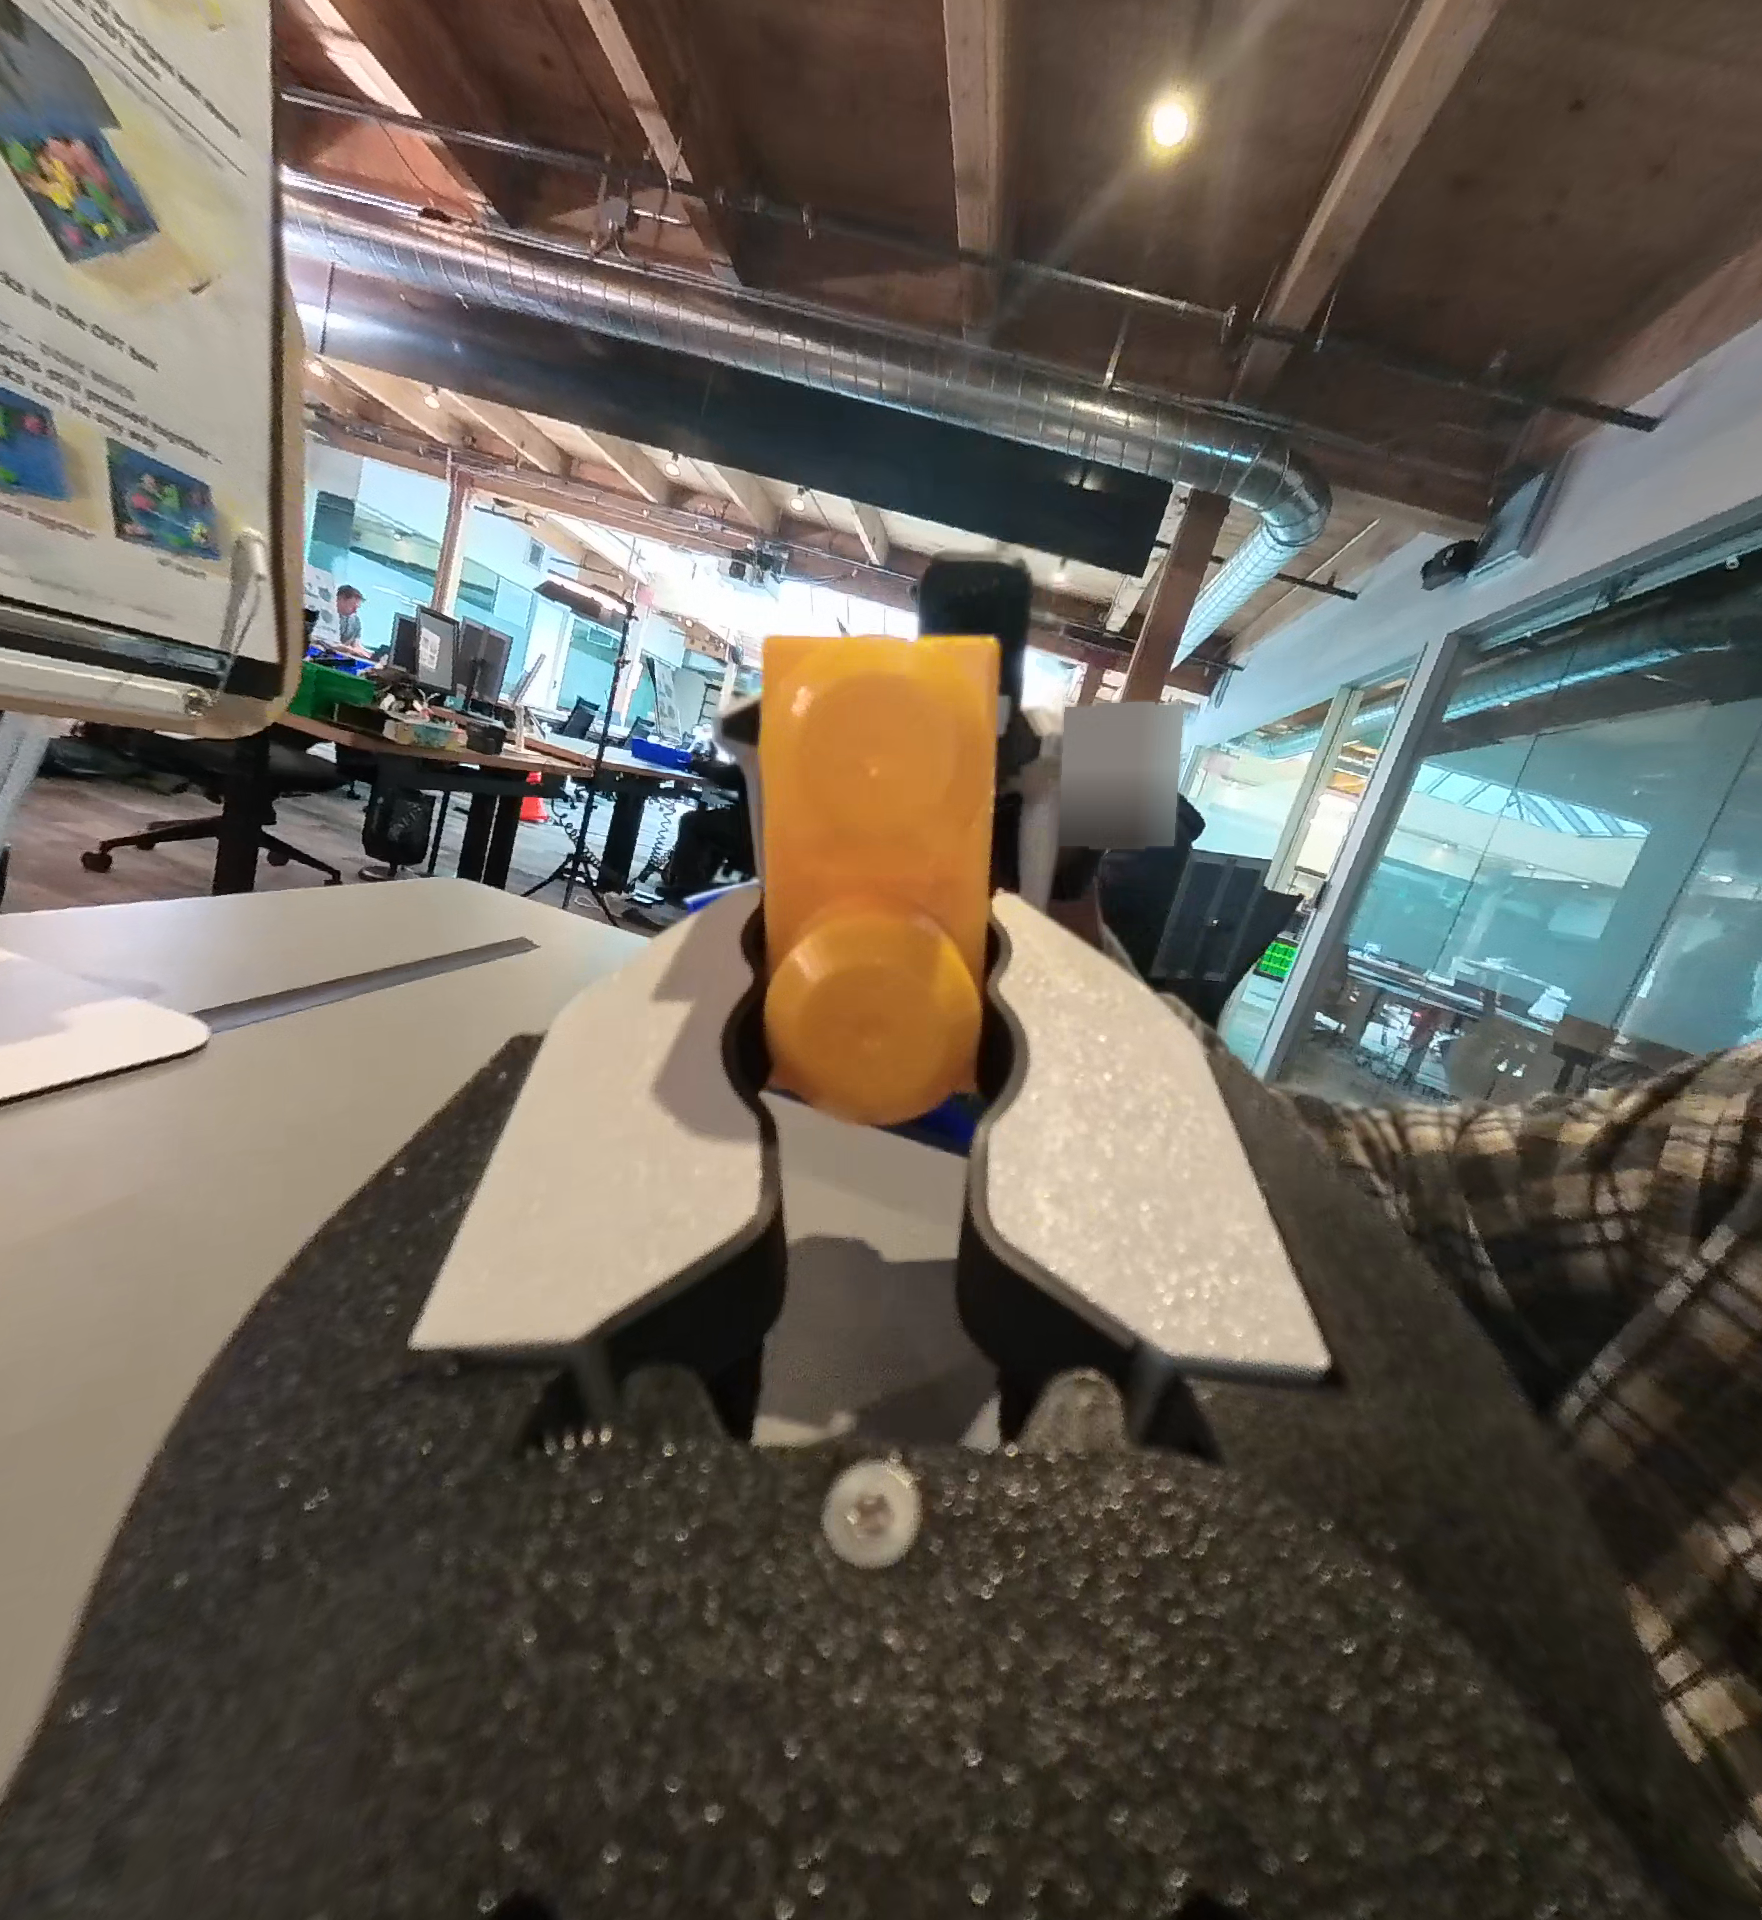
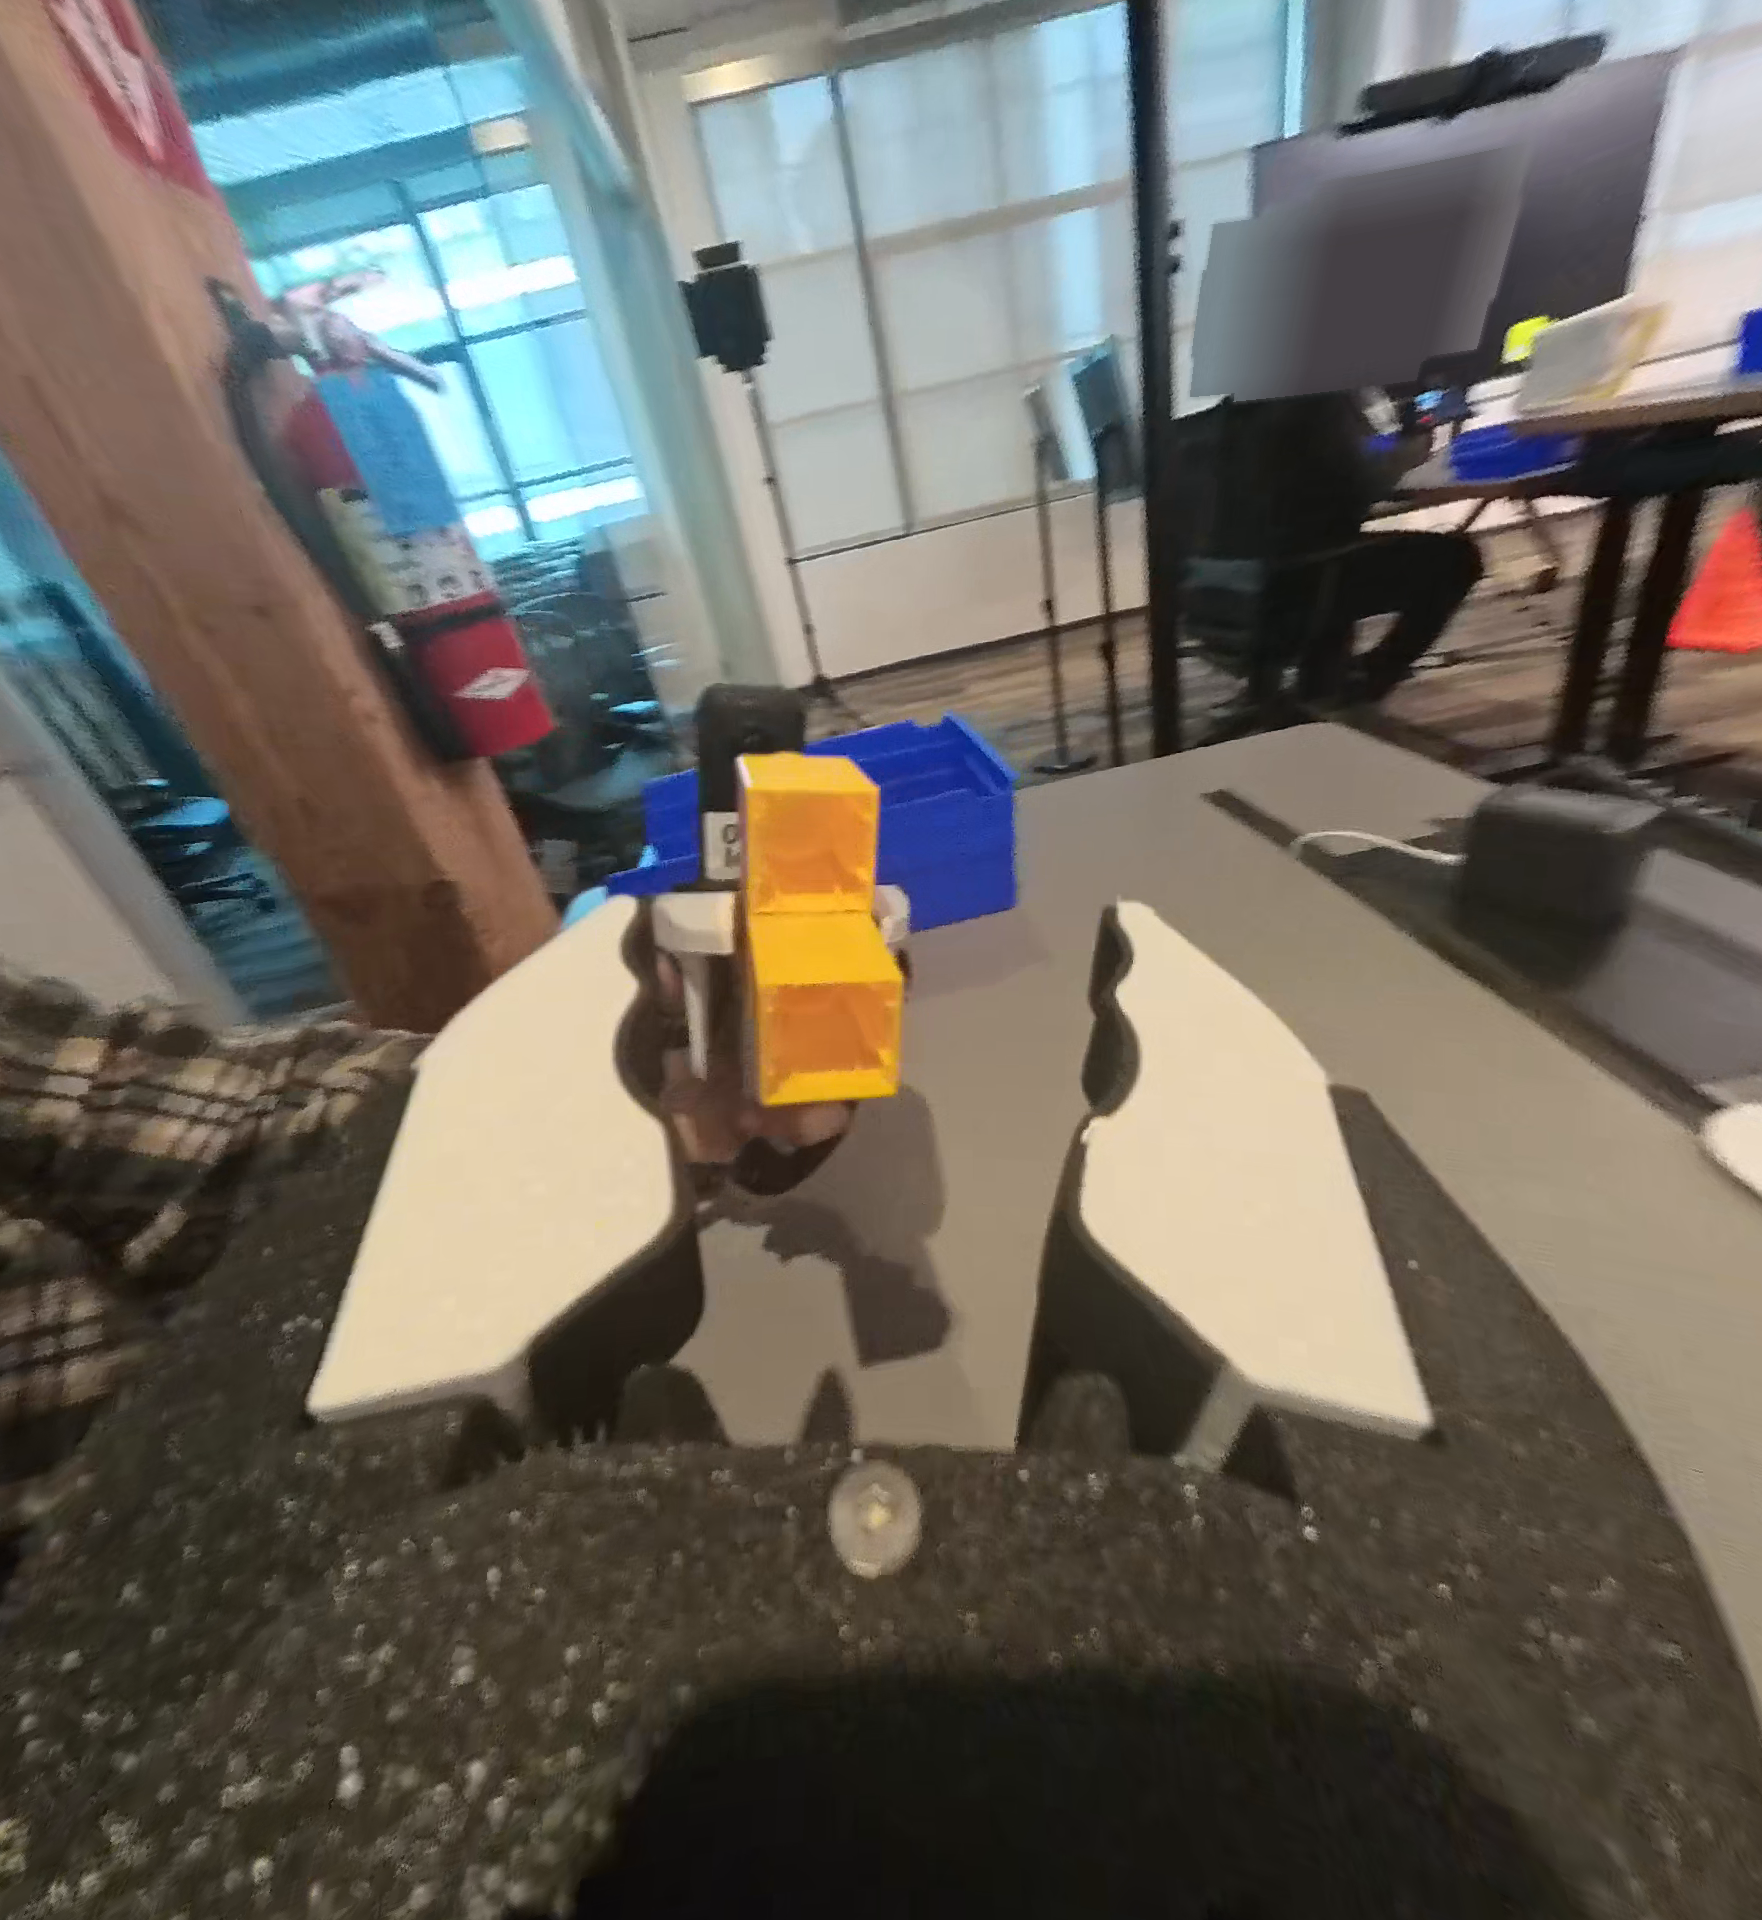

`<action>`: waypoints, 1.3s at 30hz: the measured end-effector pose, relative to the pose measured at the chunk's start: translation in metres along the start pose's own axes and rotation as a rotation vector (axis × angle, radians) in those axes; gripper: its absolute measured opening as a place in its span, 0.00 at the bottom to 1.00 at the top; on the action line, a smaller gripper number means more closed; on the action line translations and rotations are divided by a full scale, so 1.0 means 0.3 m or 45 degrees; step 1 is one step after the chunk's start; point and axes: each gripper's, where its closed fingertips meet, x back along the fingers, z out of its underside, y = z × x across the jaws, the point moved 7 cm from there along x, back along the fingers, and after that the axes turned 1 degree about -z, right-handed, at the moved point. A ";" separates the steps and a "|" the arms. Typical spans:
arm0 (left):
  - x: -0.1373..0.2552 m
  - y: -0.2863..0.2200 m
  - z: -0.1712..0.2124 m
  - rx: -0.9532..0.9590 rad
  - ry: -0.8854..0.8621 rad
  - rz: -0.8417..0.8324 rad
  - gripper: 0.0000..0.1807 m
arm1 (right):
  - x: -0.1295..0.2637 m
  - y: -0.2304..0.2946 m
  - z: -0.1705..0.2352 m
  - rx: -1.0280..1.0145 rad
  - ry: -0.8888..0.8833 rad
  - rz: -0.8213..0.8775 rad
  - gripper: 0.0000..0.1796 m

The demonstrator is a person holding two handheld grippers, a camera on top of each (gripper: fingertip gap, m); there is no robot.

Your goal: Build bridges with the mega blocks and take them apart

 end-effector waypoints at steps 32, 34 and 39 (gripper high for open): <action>-0.049 -0.021 0.078 -0.080 0.245 -0.028 0.20 | 0.872 0.076 -0.091 -0.157 0.152 1.109 0.20; -0.059 -0.027 0.087 -0.088 0.263 -0.026 0.20 | 1.027 0.060 -0.088 -0.181 0.299 1.324 0.20; -0.067 -0.021 0.113 -0.093 0.321 -0.054 0.20 | 1.122 -0.003 0.042 -0.382 0.511 1.364 0.20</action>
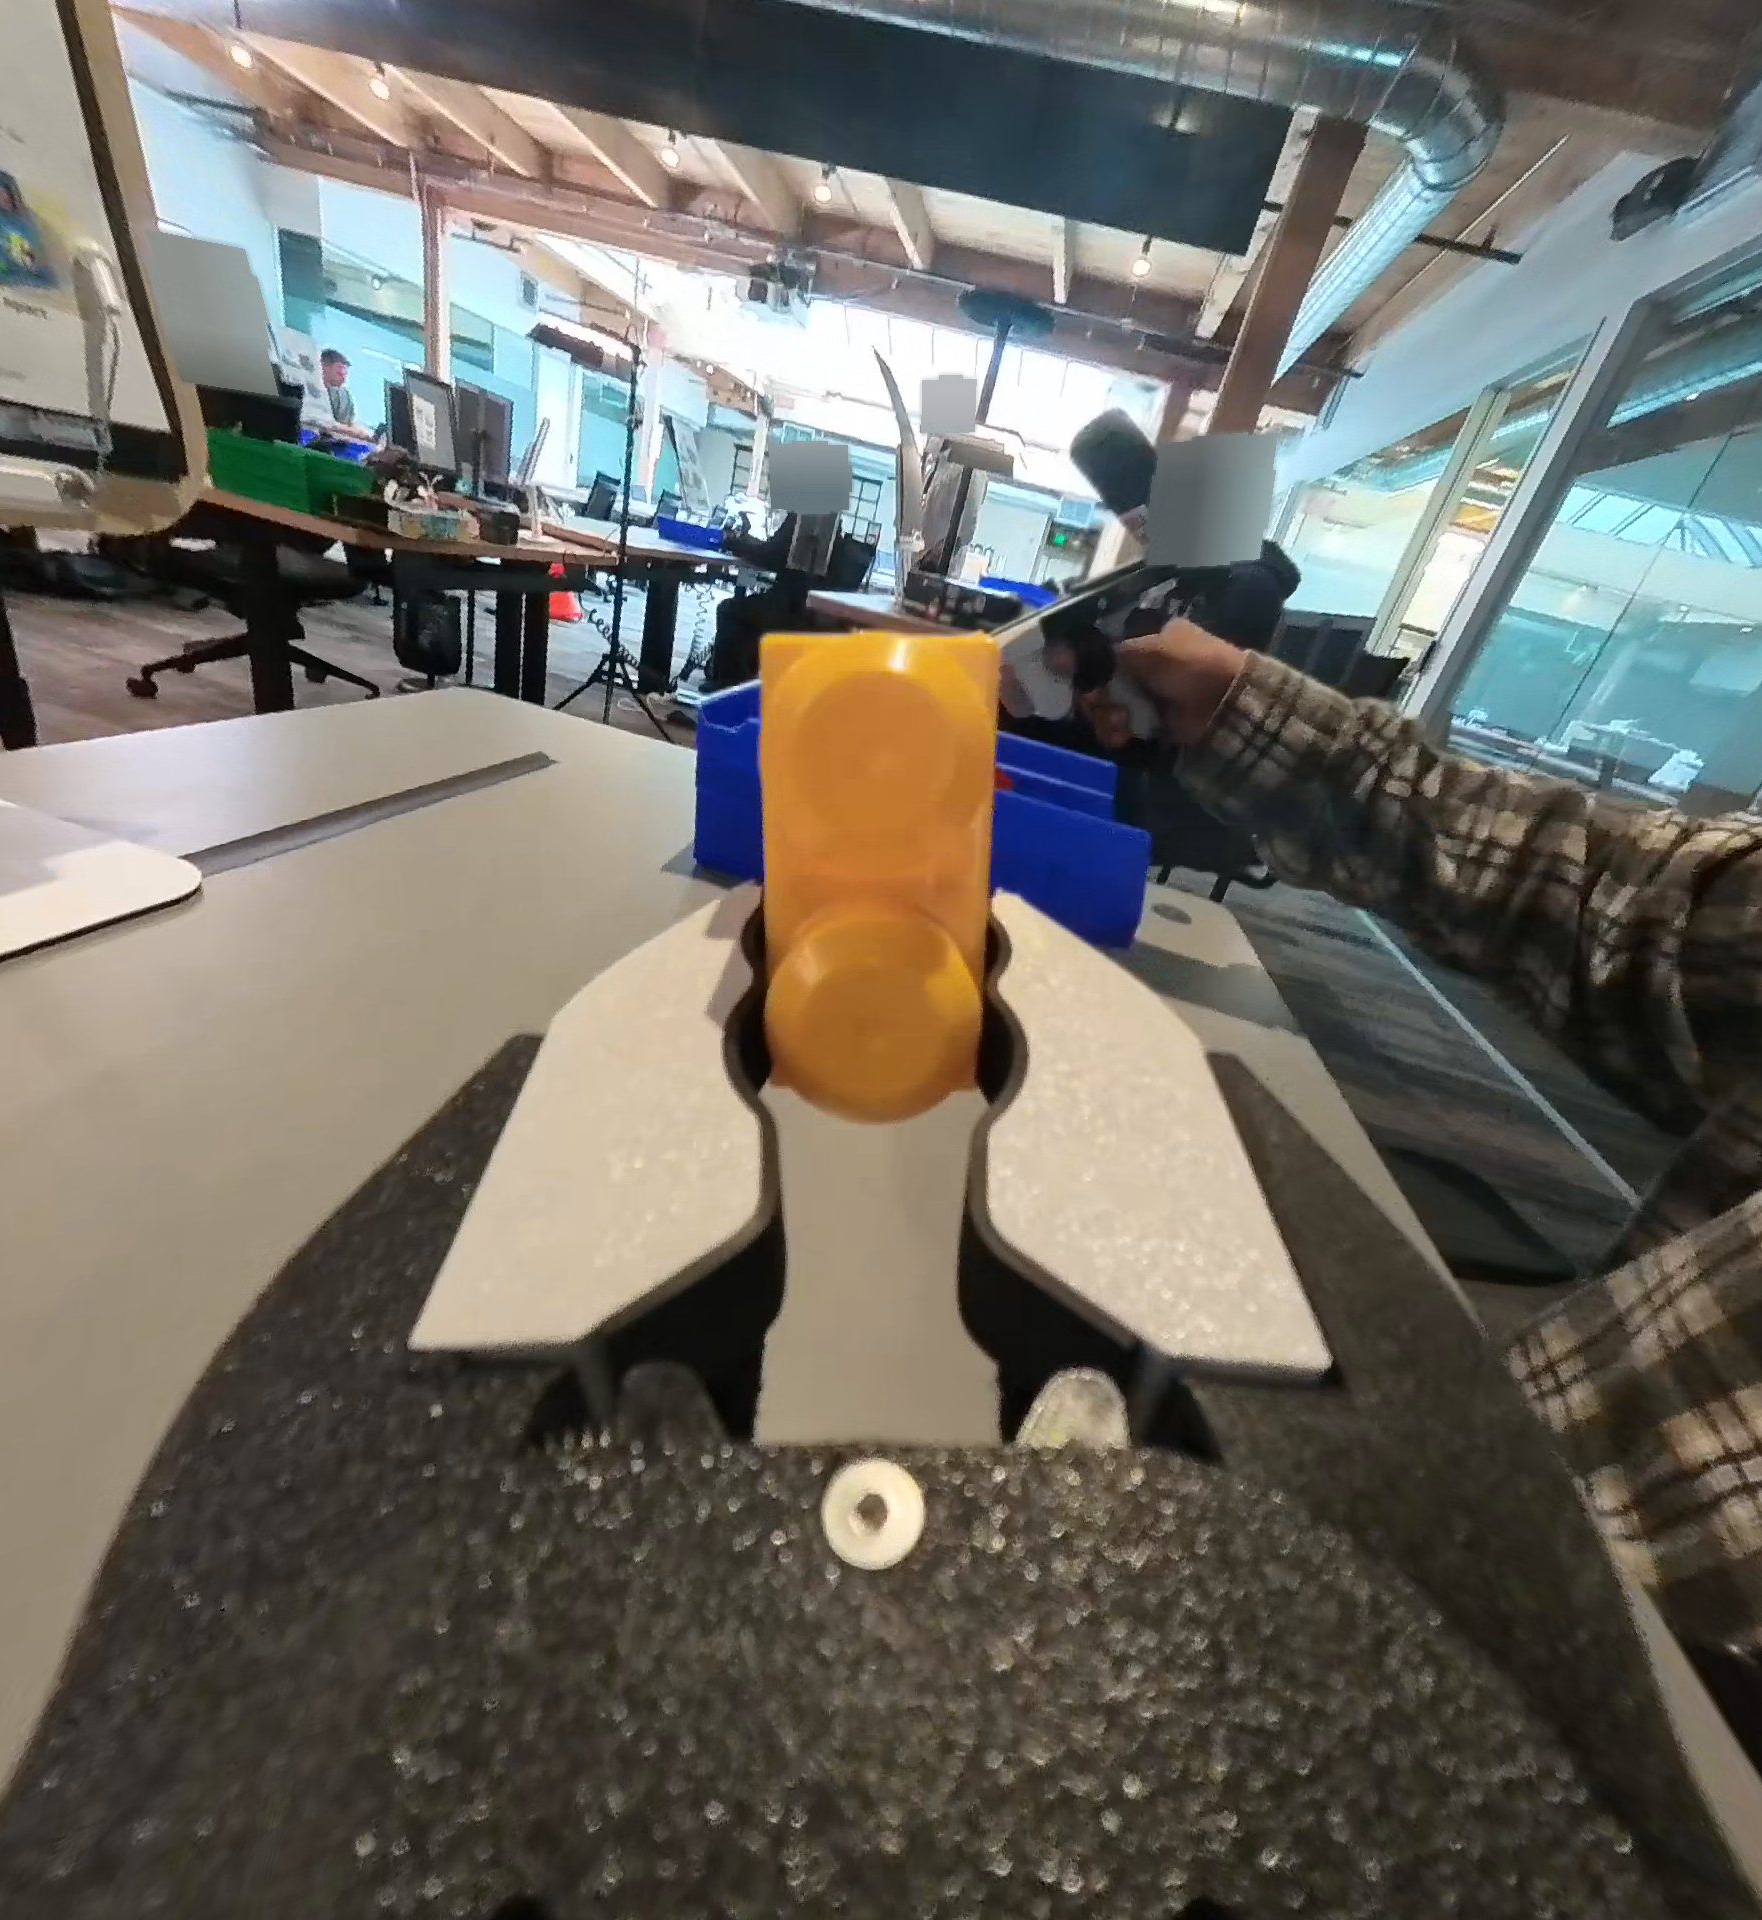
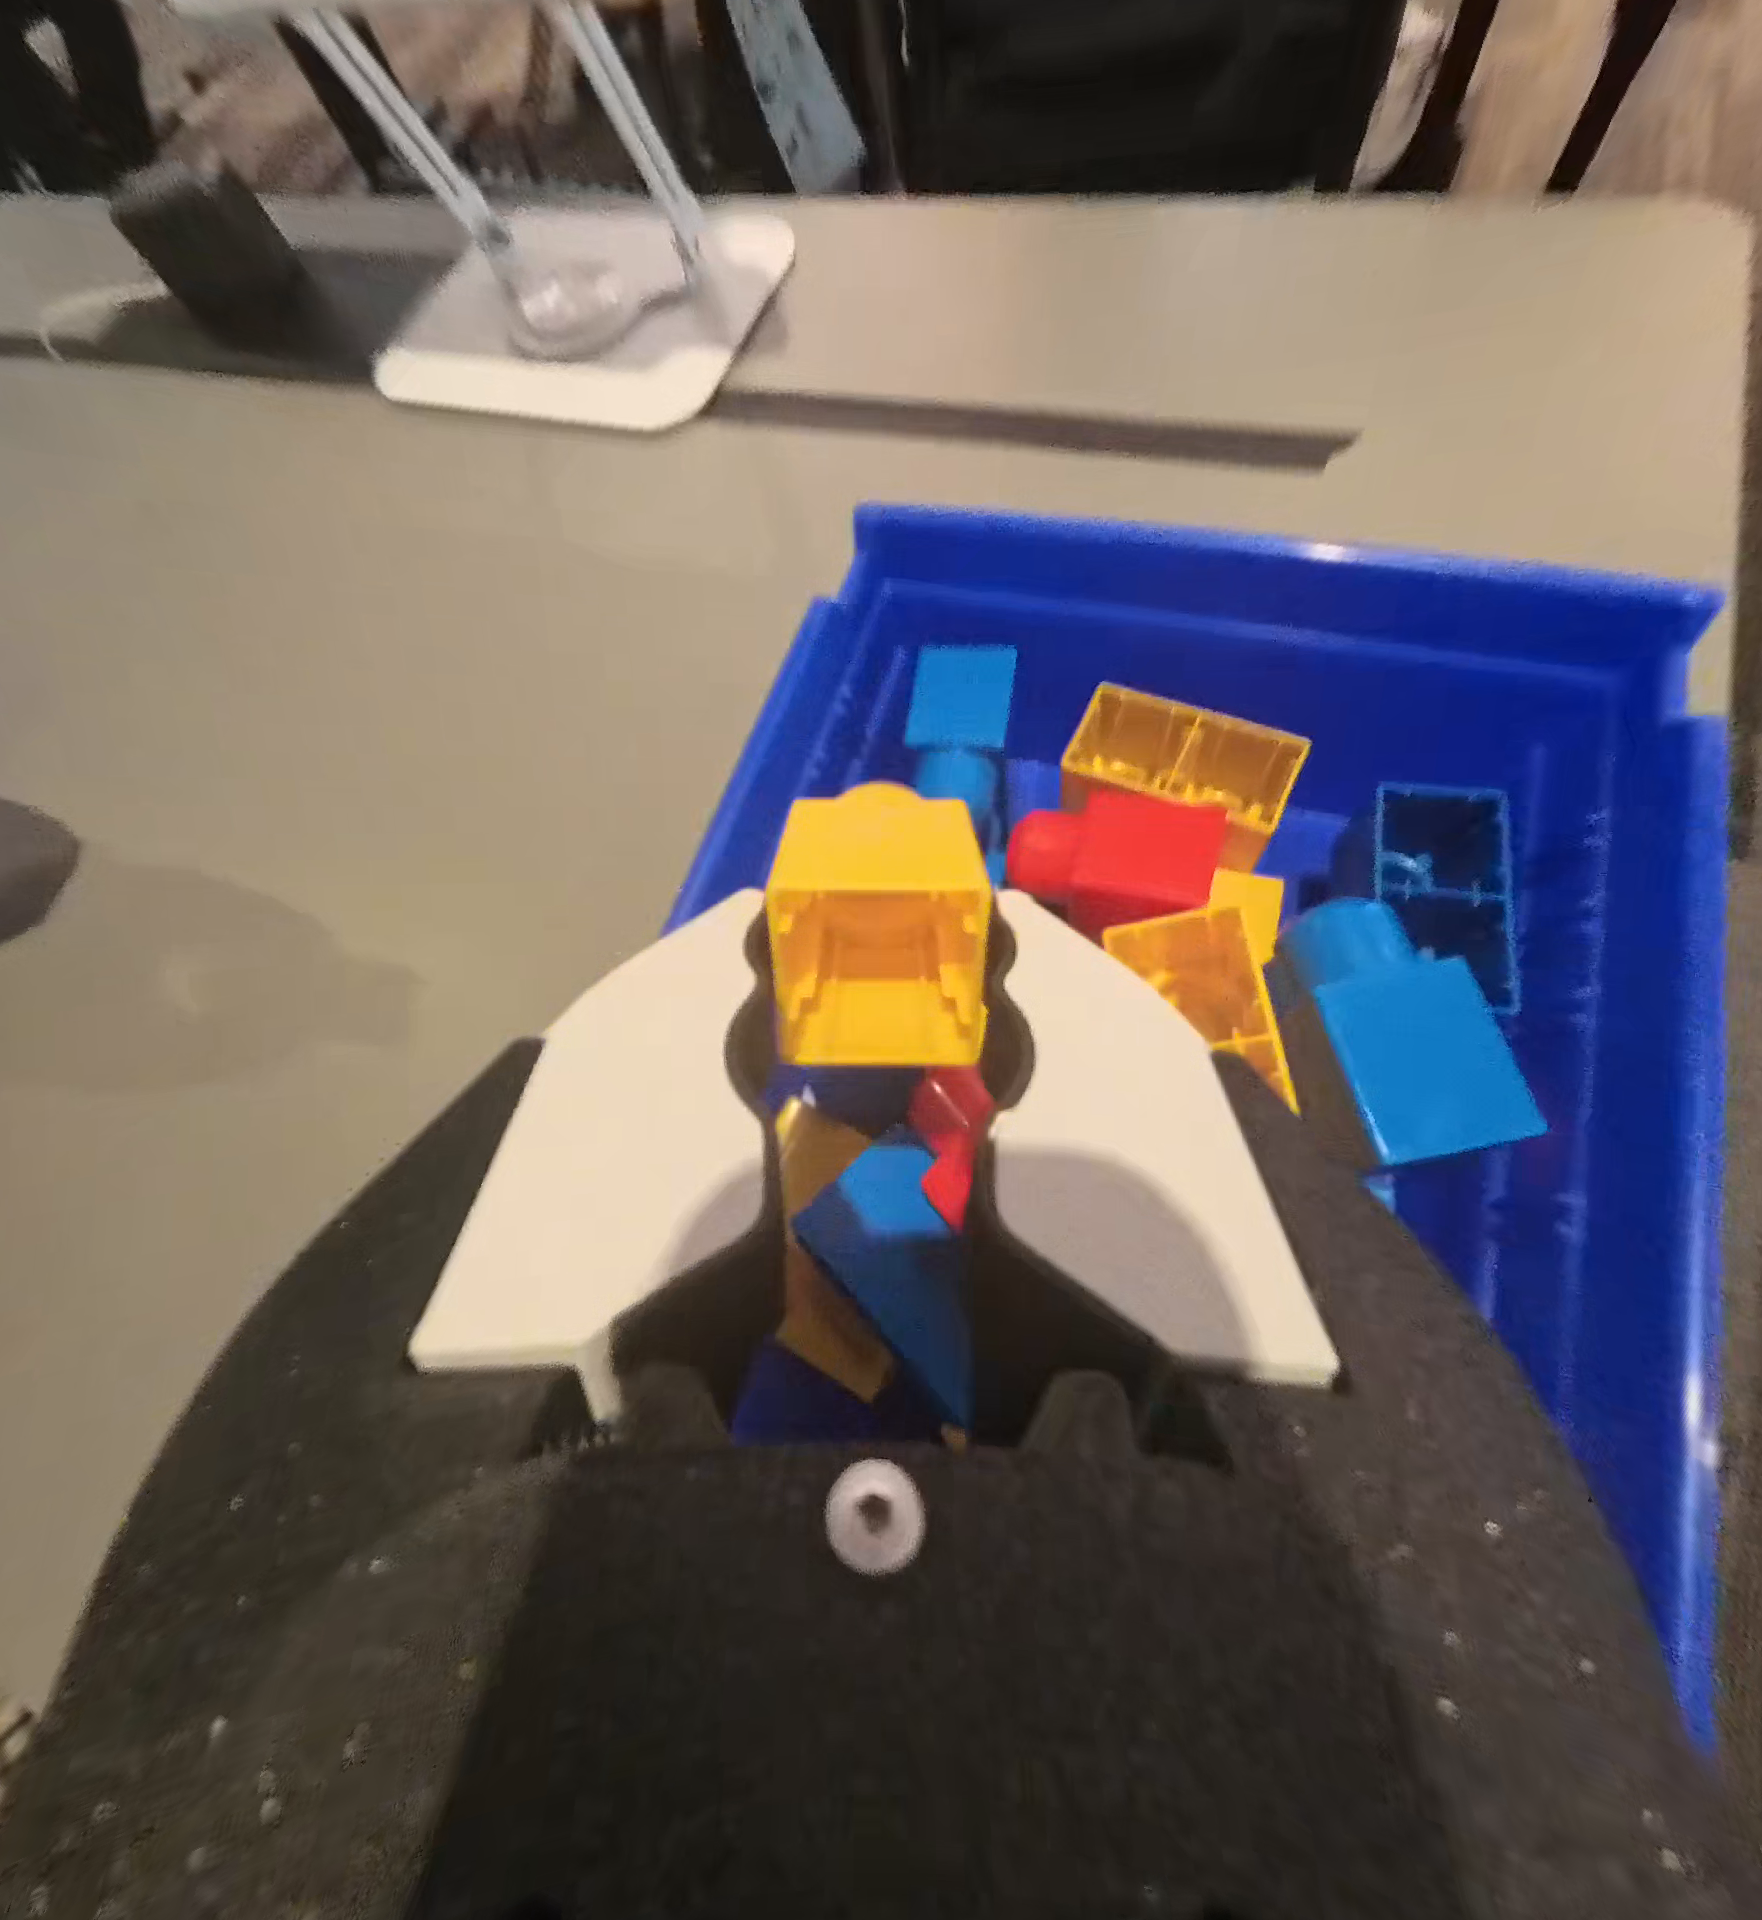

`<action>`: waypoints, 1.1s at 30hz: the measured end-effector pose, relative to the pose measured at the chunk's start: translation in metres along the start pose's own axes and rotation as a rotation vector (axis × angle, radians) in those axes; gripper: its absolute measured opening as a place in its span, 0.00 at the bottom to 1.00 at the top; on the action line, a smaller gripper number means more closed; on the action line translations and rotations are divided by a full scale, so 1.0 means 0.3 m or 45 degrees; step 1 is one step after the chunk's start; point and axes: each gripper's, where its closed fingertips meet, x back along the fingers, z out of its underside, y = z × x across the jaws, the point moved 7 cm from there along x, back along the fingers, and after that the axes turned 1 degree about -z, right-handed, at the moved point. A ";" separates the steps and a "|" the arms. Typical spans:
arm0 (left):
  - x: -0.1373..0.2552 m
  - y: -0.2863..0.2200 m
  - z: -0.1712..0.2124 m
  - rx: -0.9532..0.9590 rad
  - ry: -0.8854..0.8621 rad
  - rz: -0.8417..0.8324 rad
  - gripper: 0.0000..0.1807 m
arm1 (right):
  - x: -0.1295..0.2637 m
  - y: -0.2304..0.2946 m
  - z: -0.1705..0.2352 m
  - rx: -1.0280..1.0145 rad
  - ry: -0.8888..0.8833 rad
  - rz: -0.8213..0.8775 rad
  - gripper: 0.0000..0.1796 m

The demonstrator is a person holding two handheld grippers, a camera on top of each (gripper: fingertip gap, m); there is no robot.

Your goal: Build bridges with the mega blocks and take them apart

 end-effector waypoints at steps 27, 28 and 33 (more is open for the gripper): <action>-0.096 -0.078 0.121 -0.144 0.468 0.175 0.20 | -0.394 1.009 -0.019 0.908 0.266 -1.137 0.29; -0.098 -0.082 0.122 -0.142 0.468 0.184 0.20 | -0.401 1.016 -0.015 0.910 0.277 -1.144 0.29; -0.106 -0.097 0.125 -0.157 0.465 0.214 0.20 | -0.413 1.042 0.009 0.946 0.352 -1.173 0.20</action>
